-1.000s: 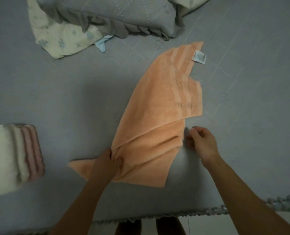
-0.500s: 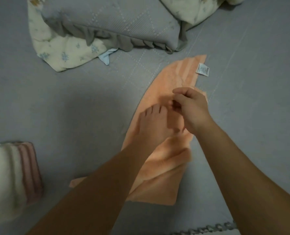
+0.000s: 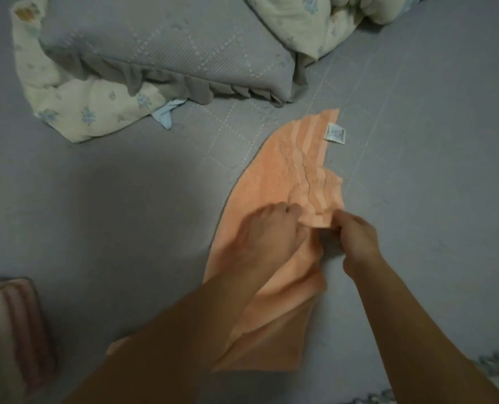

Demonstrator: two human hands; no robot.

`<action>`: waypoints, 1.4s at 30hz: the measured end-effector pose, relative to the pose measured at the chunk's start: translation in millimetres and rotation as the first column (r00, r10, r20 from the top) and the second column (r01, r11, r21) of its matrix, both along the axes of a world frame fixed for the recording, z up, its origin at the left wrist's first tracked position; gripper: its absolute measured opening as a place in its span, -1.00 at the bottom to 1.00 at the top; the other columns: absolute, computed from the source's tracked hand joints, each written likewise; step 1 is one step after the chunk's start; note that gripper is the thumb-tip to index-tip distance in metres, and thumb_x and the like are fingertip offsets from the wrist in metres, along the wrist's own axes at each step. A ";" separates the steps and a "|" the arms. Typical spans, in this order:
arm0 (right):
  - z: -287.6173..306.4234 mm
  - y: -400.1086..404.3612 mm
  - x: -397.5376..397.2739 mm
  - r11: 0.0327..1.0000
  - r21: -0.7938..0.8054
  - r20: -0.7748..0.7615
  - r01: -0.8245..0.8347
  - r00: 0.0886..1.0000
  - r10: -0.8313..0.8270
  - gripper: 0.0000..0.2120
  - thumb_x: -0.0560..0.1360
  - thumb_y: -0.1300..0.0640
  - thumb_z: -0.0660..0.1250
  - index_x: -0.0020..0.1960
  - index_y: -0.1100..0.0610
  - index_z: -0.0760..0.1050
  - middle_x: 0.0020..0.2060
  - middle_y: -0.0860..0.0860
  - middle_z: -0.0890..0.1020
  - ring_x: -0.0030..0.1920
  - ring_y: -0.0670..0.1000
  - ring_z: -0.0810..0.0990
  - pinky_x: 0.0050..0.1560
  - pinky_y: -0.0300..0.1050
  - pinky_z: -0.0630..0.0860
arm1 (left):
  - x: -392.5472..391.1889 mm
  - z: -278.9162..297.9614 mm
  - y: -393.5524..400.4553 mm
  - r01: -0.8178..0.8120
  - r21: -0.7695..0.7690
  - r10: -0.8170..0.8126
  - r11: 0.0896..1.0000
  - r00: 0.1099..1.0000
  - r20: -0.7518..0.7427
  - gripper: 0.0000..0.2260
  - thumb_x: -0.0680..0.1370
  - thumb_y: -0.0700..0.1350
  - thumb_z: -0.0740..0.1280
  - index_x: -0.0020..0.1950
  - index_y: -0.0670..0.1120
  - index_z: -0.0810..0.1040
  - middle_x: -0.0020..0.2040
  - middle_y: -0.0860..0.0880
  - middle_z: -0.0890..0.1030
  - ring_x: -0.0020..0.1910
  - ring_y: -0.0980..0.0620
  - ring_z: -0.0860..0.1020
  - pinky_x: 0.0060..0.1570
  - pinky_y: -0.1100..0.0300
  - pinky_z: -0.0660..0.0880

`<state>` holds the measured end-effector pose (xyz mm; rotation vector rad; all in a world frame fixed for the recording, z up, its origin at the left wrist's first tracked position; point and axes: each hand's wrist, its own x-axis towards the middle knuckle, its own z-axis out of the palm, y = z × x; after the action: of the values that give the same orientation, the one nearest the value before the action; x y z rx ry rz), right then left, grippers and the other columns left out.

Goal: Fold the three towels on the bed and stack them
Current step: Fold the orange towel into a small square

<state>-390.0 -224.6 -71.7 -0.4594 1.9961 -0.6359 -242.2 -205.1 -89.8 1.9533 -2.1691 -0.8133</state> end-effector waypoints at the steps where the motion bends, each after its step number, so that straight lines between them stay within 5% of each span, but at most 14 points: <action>1: -0.5 -2.4 -0.7 0.999 -0.032 0.041 0.025 0.999 -0.024 -0.84 0.50 0.07 0.31 -0.20 0.10 0.58 -0.24 0.07 0.61 -0.29 0.01 0.54 -0.29 -0.18 0.43 | 8.7 7.4 -3.1 -0.087 -0.035 0.083 0.996 0.990 -0.110 -0.78 0.51 0.04 0.22 0.06 -0.03 0.50 -0.10 -0.09 0.60 -0.12 -0.14 0.57 -0.22 0.06 0.47; 6: -0.4 18.5 5.8 0.993 -0.061 0.031 -0.104 0.994 0.106 -0.76 0.57 0.00 0.19 -0.04 0.06 0.60 -0.11 0.02 0.66 -0.12 0.02 0.60 -0.09 -0.09 0.48 | 114.2 37.0 -42.5 -0.651 0.005 0.599 0.759 0.695 -0.397 -0.83 0.51 -0.01 0.17 -0.24 -0.05 0.38 -0.36 0.00 0.46 -0.40 0.06 0.38 -0.37 0.33 0.27; 9: -10.5 51.3 11.4 0.952 0.002 -0.057 -0.306 0.951 0.305 -0.85 0.52 0.00 0.30 -0.04 0.07 0.56 -0.17 -0.08 0.61 -0.15 -0.05 0.56 -0.12 -0.08 0.49 | 192.4 30.1 -63.3 -0.837 0.174 0.782 0.519 0.382 -0.492 -0.71 0.47 0.02 0.18 -0.22 -0.21 0.47 -0.29 -0.16 0.43 -0.28 0.00 0.35 -0.29 0.00 0.33; 11: -19.1 71.1 11.5 0.920 0.001 -0.130 -0.391 0.912 0.388 -0.85 0.50 0.01 0.32 -0.15 0.09 0.48 -0.31 -0.08 0.52 -0.27 -0.02 0.49 -0.26 -0.13 0.40 | 222.3 14.9 -58.5 -0.834 0.249 0.810 0.492 0.334 -0.482 -0.66 0.48 -0.01 0.25 -0.12 -0.32 0.49 -0.24 -0.19 0.40 -0.26 -0.04 0.36 -0.31 -0.16 0.37; 13: -24.7 87.9 10.6 0.904 -0.008 -0.220 -0.428 0.883 0.415 -0.68 0.47 -0.06 0.31 -0.28 0.18 0.43 -0.40 0.00 0.47 -0.35 0.00 0.45 -0.31 -0.10 0.35 | 233.4 -5.6 -36.3 -0.807 0.362 0.872 0.468 0.354 -0.338 -0.57 0.52 0.09 0.31 0.12 -0.28 0.53 -0.10 -0.22 0.57 -0.12 -0.09 0.56 0.03 -0.19 0.58; 17: -23.4 117.0 8.9 0.920 0.001 -0.215 -0.391 0.899 0.382 -0.54 0.40 -0.23 0.27 -0.35 0.17 0.42 -0.48 -0.01 0.46 -0.43 -0.02 0.44 -0.39 -0.10 0.34 | 218.1 -27.7 47.1 -0.679 0.468 0.824 0.565 0.443 -0.353 -0.64 0.41 0.22 0.32 -0.19 -0.09 0.58 -0.28 -0.11 0.55 -0.25 -0.03 0.53 -0.26 0.00 0.45; 22: -24.4 161.3 -0.9 0.943 0.124 0.094 -0.310 0.949 0.300 -0.67 0.43 0.01 0.49 0.10 0.15 0.52 -0.03 0.06 0.63 -0.04 0.00 0.60 -0.21 -0.10 0.48 | 200.9 -28.5 170.9 -0.585 0.507 0.760 0.633 0.595 -0.261 -0.55 0.38 0.40 0.27 -0.36 0.01 0.50 -0.50 0.11 0.47 -0.48 0.22 0.42 -0.37 0.13 0.36; 25: -17.9 193.7 -2.1 0.852 0.261 0.299 -0.454 0.877 0.376 -0.61 0.38 0.01 0.53 0.14 0.01 0.51 0.03 -0.11 0.60 0.01 -0.07 0.56 -0.11 -0.11 0.50 | 182.9 -18.7 237.7 -0.459 0.649 0.737 0.607 0.630 -0.245 -0.57 0.27 0.29 0.47 -0.05 0.03 0.58 -0.17 0.08 0.66 -0.21 0.15 0.63 -0.26 0.14 0.55; 27: -17.7 216.4 -4.1 0.762 0.343 0.303 -0.550 0.832 0.464 -0.61 0.43 -0.01 0.48 0.20 0.06 0.52 0.04 -0.06 0.60 -0.01 -0.05 0.55 -0.02 -0.05 0.47 | 172.2 -12.9 269.6 -0.353 0.706 0.717 0.614 0.625 -0.310 -0.30 0.19 0.10 0.63 0.26 0.03 0.45 0.16 0.05 0.61 0.11 0.09 0.60 -0.02 0.13 0.59; 30: -18.0 237.2 -8.5 0.739 0.327 0.225 -0.590 0.808 0.545 -0.66 0.54 0.07 0.35 0.27 0.18 0.54 0.01 0.02 0.60 -0.05 -0.02 0.56 0.02 -0.04 0.46 | 162.8 -8.3 293.4 -0.270 0.609 0.529 0.746 0.796 -0.294 -0.04 0.20 0.06 0.62 0.50 0.04 0.21 0.39 0.06 0.41 0.32 0.05 0.44 0.23 -0.02 0.48; 33: -7.7 242.0 -16.2 0.825 0.202 0.168 -0.527 0.849 0.501 -0.73 0.57 0.10 0.31 0.23 0.18 0.56 0.08 0.08 0.61 0.04 0.10 0.56 0.06 0.01 0.46 | 152.5 -4.9 306.9 -0.239 0.525 0.352 0.817 0.928 -0.126 -0.15 0.30 0.10 0.49 0.52 0.00 0.20 0.41 -0.05 0.33 0.32 -0.07 0.41 0.24 0.05 0.43; 36: 10.1 235.3 -28.8 0.891 0.038 0.178 -0.452 0.880 0.439 -0.90 0.57 0.13 0.32 -0.02 -0.01 0.62 -0.02 -0.03 0.66 -0.03 -0.03 0.61 -0.04 -0.10 0.51 | 137.6 0.1 318.4 -0.337 0.365 0.364 0.868 0.931 -0.005 -0.55 0.44 -0.04 0.45 0.29 -0.10 0.53 0.26 -0.11 0.47 0.15 -0.12 0.52 0.06 0.15 0.43; 38: 21.5 235.5 -41.0 0.914 -0.044 0.251 -0.402 0.881 0.400 -0.85 0.56 0.15 0.33 -0.06 -0.06 0.63 -0.10 -0.11 0.71 -0.08 -0.08 0.68 -0.13 -0.19 0.59 | 127.0 7.5 327.7 -0.534 0.263 0.574 0.804 0.811 -0.111 -0.84 0.51 -0.05 0.40 -0.03 -0.13 0.66 0.02 -0.10 0.59 -0.06 -0.07 0.58 -0.08 0.15 0.43; 42: 24.7 263.5 -73.8 0.911 0.028 0.224 -0.410 0.891 0.394 -0.89 0.55 0.12 0.35 -0.05 0.06 0.67 -0.15 0.03 0.74 -0.16 0.03 0.72 -0.23 -0.11 0.64 | 108.7 21.9 367.0 -0.802 0.419 0.894 0.425 0.299 -0.335 -0.63 0.55 0.26 0.20 -0.30 0.03 0.48 -0.32 0.05 0.46 -0.34 0.11 0.41 -0.32 0.15 0.32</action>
<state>-463.8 38.9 -47.0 -0.7062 1.6460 -0.3315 -133.5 161.9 -67.9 2.1730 -0.5102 -1.0980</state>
